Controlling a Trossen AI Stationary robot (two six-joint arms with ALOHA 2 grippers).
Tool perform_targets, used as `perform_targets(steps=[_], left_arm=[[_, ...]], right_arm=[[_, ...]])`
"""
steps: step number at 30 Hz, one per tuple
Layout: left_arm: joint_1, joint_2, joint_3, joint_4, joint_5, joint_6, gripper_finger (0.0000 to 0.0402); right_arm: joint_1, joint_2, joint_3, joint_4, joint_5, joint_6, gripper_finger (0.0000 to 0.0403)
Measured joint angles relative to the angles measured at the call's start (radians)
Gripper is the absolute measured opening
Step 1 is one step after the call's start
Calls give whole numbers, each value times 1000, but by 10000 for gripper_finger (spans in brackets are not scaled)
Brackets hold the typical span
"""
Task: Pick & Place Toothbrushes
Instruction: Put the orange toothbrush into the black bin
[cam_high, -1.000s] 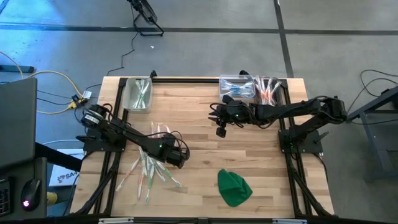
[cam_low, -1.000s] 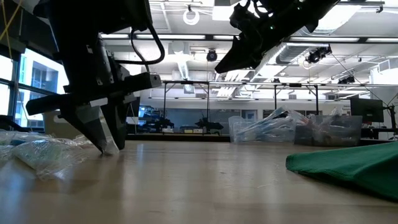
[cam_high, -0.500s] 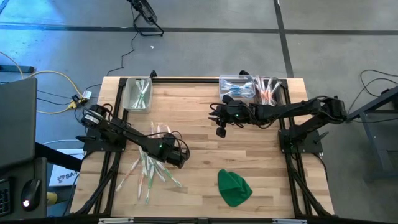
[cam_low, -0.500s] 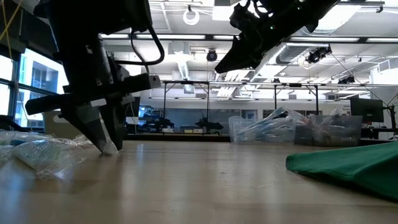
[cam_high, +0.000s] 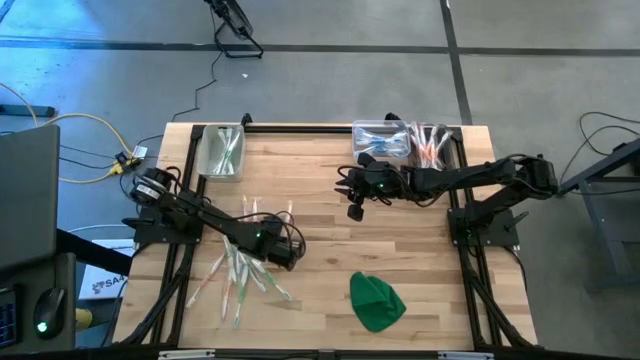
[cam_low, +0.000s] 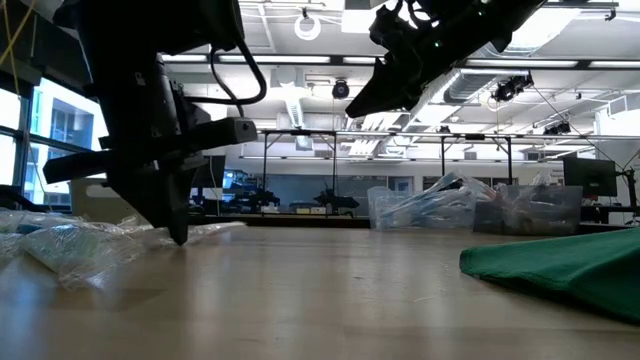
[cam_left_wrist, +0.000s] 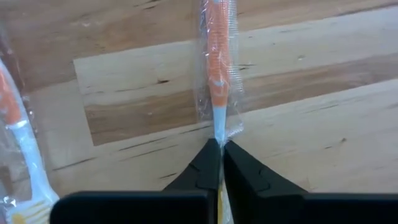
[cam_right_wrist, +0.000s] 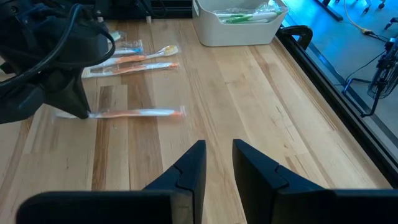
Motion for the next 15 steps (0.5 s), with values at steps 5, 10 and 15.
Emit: perform_targets(steps=[5,10,15], left_arm=[[0,0,0,-6,-32,121,4],[23,-37,-2,-40,-43,269,0],[82,-113,-2,-44,-61,456,0]], right_arm=[[0,0,0,0,3,-4,70],[-3,-12,-1,-9,5,-43,70],[-4,-64,-1,-29,5,-52,70]])
